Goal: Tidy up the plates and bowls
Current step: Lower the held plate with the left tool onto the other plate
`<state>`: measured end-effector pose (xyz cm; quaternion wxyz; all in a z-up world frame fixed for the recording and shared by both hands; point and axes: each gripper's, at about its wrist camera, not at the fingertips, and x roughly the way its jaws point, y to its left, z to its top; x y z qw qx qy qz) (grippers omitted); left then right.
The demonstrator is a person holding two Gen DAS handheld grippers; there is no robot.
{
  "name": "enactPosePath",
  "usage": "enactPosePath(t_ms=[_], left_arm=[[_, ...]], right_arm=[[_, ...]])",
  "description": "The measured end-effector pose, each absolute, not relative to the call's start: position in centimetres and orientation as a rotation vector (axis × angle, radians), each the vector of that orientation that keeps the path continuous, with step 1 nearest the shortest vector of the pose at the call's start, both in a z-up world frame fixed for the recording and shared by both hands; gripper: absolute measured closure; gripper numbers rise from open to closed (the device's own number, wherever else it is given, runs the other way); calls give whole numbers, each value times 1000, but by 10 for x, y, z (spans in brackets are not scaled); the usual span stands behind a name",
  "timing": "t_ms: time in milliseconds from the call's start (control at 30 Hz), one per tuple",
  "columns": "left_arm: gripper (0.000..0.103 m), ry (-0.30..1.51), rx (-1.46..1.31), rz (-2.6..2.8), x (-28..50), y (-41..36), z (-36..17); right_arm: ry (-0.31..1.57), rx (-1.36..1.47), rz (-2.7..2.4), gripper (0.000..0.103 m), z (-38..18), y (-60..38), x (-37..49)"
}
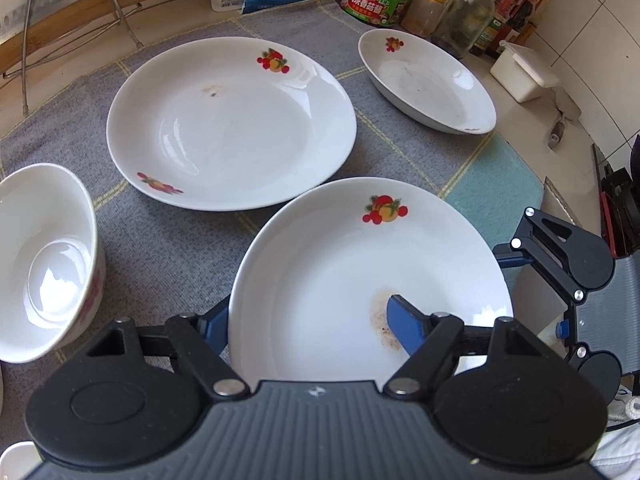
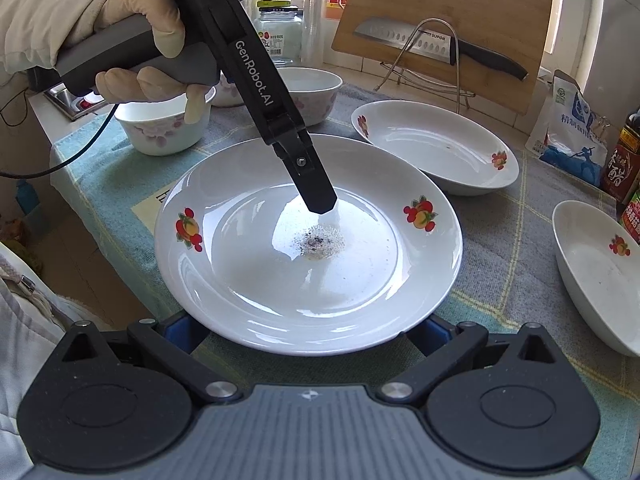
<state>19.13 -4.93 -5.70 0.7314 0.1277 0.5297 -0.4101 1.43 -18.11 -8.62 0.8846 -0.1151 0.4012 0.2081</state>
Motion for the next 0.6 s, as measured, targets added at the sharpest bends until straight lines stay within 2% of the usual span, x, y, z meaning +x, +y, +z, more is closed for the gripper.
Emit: enactPosePath(t_ms=[600], left_arm=[[25,1139,299,-965,202,-84,-28]], right_arm=[[820,-241,389,0,-58,-209,16]])
